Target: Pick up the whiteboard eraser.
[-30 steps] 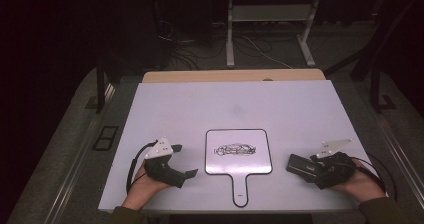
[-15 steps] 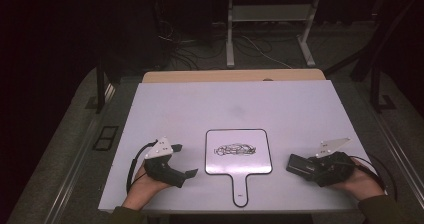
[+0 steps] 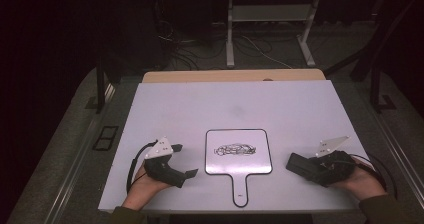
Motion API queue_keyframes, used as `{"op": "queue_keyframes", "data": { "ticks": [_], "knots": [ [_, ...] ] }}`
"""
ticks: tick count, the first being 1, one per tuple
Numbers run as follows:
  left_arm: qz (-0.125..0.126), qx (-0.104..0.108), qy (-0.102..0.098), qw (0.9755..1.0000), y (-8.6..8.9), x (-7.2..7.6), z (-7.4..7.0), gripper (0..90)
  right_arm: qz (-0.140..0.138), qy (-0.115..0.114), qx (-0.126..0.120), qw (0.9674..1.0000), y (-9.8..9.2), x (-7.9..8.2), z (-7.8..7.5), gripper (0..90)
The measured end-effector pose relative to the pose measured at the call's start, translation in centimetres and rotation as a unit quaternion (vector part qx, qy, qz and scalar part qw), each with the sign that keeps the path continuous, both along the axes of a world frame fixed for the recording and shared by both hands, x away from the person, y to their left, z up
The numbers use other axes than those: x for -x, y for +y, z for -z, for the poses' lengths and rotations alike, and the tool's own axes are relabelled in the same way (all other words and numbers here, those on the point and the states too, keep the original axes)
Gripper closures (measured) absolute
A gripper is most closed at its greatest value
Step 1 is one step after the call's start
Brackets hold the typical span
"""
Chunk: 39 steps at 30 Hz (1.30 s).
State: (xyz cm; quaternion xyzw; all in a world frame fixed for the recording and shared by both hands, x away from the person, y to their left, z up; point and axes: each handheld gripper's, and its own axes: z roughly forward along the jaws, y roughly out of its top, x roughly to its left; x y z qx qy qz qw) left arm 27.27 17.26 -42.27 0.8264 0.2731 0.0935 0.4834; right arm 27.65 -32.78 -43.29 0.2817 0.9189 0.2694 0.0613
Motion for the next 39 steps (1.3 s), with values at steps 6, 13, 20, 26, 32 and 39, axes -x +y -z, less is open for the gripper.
{"op": "queue_keyframes", "data": {
  "ticks": [6, 13, 20, 26, 32, 39],
  "knots": [
    [0.000, 0.002, -0.002, 1.0000, 0.0, 0.0, -0.1, 0.1, -0.006, 0.005, 0.006, 0.9999, 0.2, -0.2, -0.1, 38.3],
    [0.001, -0.003, -0.001, 1.0000, 0.0, 0.0, 0.0, 0.0, -0.005, 0.023, 0.003, 0.9997, 0.3, -0.5, -0.4, 38.5],
    [0.003, -0.009, 0.000, 1.0000, -0.1, -0.1, 0.1, 0.0, -0.002, 0.013, 0.007, 0.9999, 0.8, -0.4, -0.8, 38.6],
    [0.002, -0.009, 0.000, 1.0000, -0.2, 0.0, 0.2, 0.0, 0.003, 0.008, 0.001, 1.0000, 1.0, -0.4, -1.3, 38.6],
    [0.002, -0.012, 0.003, 0.9999, -0.4, -0.1, 0.3, 0.0, 0.011, 0.007, -0.015, 0.9998, 1.2, -0.9, -1.6, 38.6],
    [-0.001, -0.009, -0.001, 1.0000, -0.2, 0.1, 0.3, 0.0, 0.012, -0.004, -0.026, 0.9996, 2.2, -1.3, -2.5, 38.6]
  ]
}}
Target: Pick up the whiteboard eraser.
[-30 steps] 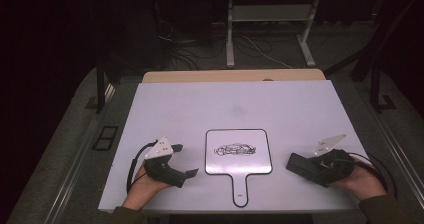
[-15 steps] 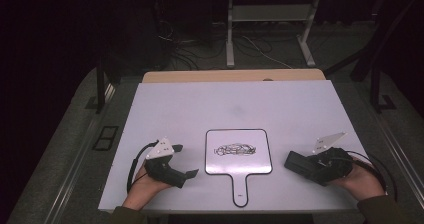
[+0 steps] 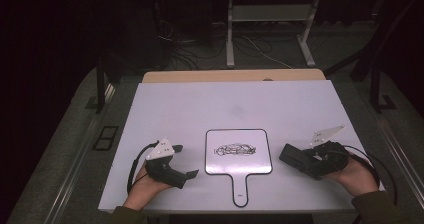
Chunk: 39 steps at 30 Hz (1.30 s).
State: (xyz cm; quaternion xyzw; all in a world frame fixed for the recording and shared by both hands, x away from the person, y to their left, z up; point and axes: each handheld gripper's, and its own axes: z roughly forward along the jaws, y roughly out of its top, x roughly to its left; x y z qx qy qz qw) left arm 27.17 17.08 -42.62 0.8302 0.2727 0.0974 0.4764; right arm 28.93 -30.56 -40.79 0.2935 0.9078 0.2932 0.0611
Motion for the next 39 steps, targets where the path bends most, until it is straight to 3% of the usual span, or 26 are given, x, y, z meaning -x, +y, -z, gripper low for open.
{"op": "queue_keyframes", "data": {
  "ticks": [29, 39],
  "knots": [
    [-0.002, 0.007, 0.003, 1.0000, 0.0, -0.2, 0.0, 0.0, -0.007, -0.027, -0.024, 0.9993, 4.1, -3.5, -1.7, 38.6],
    [-0.002, 0.009, 0.004, 1.0000, 0.1, -0.3, -0.1, 0.0, -0.019, -0.031, -0.016, 0.9992, 7.0, -5.0, -1.8, 38.6]
  ]
}}
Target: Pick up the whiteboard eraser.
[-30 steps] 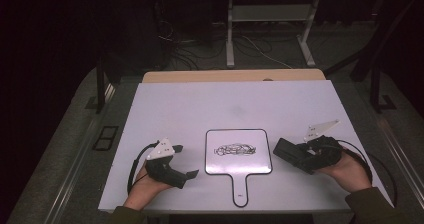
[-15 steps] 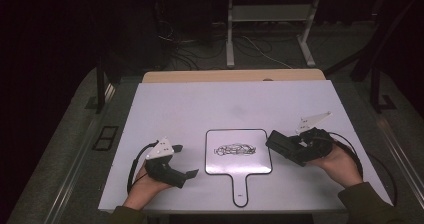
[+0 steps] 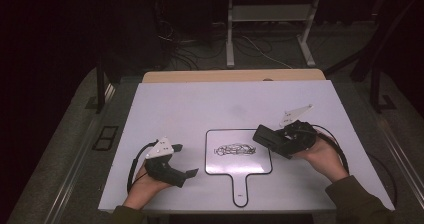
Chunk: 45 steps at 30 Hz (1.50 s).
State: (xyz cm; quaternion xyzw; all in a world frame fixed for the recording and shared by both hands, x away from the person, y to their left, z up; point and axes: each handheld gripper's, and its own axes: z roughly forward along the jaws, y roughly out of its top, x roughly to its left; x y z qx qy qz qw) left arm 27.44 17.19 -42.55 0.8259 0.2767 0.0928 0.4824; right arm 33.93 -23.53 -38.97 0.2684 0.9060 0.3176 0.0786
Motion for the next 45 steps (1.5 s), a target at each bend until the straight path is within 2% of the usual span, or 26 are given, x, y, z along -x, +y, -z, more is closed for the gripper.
{"op": "queue_keyframes", "data": {
  "ticks": [9, 21, 24, 27, 33, 35, 38, 41, 45],
  "knots": [
    [0.002, -0.001, 0.000, 1.0000, -0.1, -0.1, 0.0, 0.0, -0.020, 0.004, 0.014, 0.9997, 2.6, -1.8, 0.8, 38.6],
    [0.002, 0.000, 0.000, 1.0000, 0.0, -0.1, 0.1, 0.0, -0.032, 0.007, 0.033, 0.9989, 5.5, -3.5, 2.1, 38.5],
    [0.002, 0.001, 0.000, 1.0000, 0.0, -0.1, 0.1, 0.0, -0.034, 0.001, 0.049, 0.9982, 5.9, -3.8, 2.6, 38.6],
    [0.002, 0.001, 0.000, 1.0000, 0.0, 0.0, 0.1, 0.0, -0.034, 0.007, 0.048, 0.9983, 6.0, -3.8, 2.8, 38.6],
    [0.003, -0.001, 0.002, 1.0000, -0.1, 0.0, 0.1, 0.0, -0.036, 0.001, 0.070, 0.9969, 6.3, -3.9, 3.5, 38.6],
    [0.003, -0.001, 0.002, 1.0000, -0.1, 0.0, 0.1, 0.0, -0.034, 0.006, 0.066, 0.9972, 6.4, -3.8, 3.6, 38.6],
    [0.003, -0.001, 0.002, 1.0000, -0.1, 0.0, 0.1, 0.0, -0.036, 0.000, 0.073, 0.9967, 6.3, -3.8, 3.6, 38.6],
    [0.004, -0.001, 0.003, 1.0000, -0.1, 0.0, 0.1, 0.0, -0.036, 0.008, 0.067, 0.9971, 6.5, -3.6, 3.6, 38.6],
    [0.003, -0.001, 0.002, 1.0000, -0.1, 0.0, 0.1, 0.0, -0.045, 0.004, 0.076, 0.9961, 6.8, -3.3, 3.6, 38.6]
  ]
}}
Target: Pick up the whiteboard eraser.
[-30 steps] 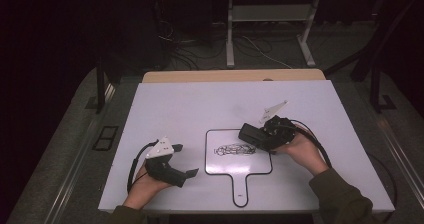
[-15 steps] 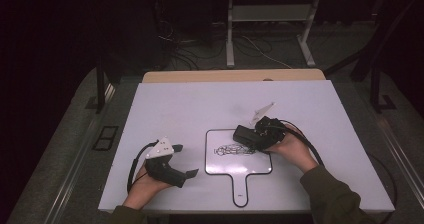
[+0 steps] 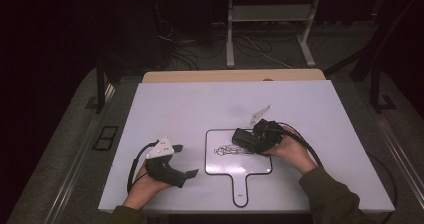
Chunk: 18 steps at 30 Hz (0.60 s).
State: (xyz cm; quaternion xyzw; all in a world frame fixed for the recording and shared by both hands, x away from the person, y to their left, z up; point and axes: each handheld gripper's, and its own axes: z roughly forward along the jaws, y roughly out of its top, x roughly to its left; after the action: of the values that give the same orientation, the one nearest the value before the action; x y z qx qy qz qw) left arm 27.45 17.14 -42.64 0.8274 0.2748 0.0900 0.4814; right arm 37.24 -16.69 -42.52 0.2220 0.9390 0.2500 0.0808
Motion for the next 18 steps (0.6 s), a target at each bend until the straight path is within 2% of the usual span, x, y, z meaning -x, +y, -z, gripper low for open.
{"op": "queue_keyframes", "data": {
  "ticks": [4, 6, 7, 13, 18],
  "knots": [
    [0.000, 0.000, 0.001, 1.0000, 0.0, 0.0, 0.0, 0.0, -0.008, 0.006, 0.000, 1.0000, 0.5, 0.6, -0.1, 38.6],
    [0.001, 0.000, 0.000, 1.0000, 0.0, 0.0, 0.0, 0.0, -0.017, 0.001, 0.007, 0.9998, 0.6, 0.8, -0.1, 38.6],
    [0.000, 0.000, 0.000, 1.0000, 0.0, 0.0, 0.0, 0.0, -0.016, 0.007, 0.002, 0.9998, 0.8, 1.0, -0.1, 38.6],
    [0.000, 0.002, 0.001, 1.0000, -0.1, 0.0, 0.0, 0.0, -0.039, 0.004, 0.012, 0.9992, 1.5, 1.8, -0.2, 38.6],
    [0.001, 0.000, 0.000, 1.0000, 0.0, 0.0, 0.0, 0.0, -0.030, 0.008, 0.010, 0.9995, 1.2, 1.4, -0.2, 38.6]
  ]
}}
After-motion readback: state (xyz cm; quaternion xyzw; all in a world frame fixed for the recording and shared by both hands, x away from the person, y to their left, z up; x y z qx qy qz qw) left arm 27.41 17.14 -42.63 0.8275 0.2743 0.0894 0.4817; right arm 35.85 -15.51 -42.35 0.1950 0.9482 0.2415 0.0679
